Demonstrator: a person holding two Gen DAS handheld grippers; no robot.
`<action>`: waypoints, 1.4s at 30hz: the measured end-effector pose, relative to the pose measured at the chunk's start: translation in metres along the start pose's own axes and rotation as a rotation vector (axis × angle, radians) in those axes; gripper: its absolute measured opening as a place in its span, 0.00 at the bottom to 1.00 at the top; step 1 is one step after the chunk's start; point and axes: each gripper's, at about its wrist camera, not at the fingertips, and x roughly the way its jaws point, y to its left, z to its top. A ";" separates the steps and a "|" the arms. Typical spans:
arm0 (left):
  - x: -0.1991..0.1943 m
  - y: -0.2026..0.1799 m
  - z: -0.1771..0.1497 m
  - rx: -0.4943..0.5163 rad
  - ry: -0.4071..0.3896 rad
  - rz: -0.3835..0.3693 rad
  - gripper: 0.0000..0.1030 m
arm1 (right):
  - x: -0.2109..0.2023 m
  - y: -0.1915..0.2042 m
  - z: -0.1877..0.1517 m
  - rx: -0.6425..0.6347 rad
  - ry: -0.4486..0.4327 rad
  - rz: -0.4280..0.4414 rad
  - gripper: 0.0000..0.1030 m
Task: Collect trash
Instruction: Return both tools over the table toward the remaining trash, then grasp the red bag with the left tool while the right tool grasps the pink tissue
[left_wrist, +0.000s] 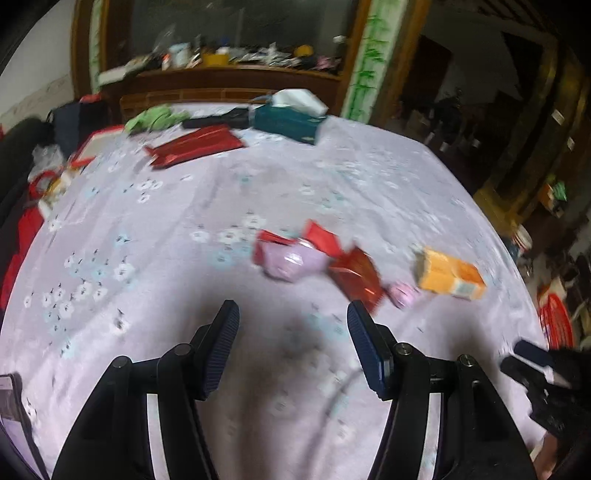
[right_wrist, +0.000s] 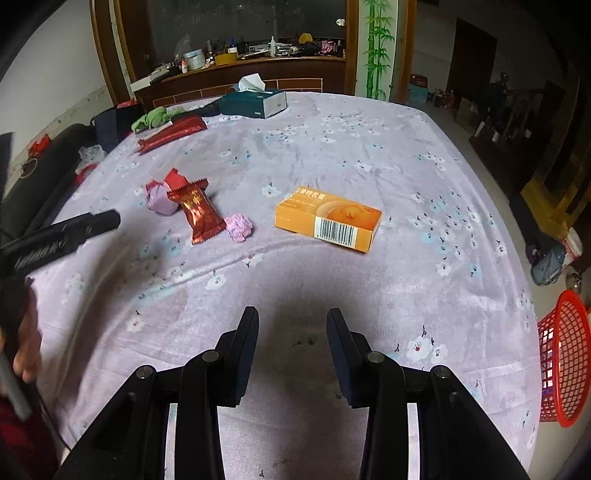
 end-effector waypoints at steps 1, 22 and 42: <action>0.002 0.005 0.005 -0.018 0.003 -0.007 0.58 | -0.001 -0.001 0.002 0.004 -0.001 0.007 0.40; 0.072 0.003 0.044 -0.019 0.122 -0.148 0.57 | -0.003 -0.013 0.012 0.064 0.011 0.096 0.40; 0.088 -0.031 0.043 0.205 0.089 -0.065 0.67 | 0.005 -0.013 0.025 0.077 0.009 0.126 0.40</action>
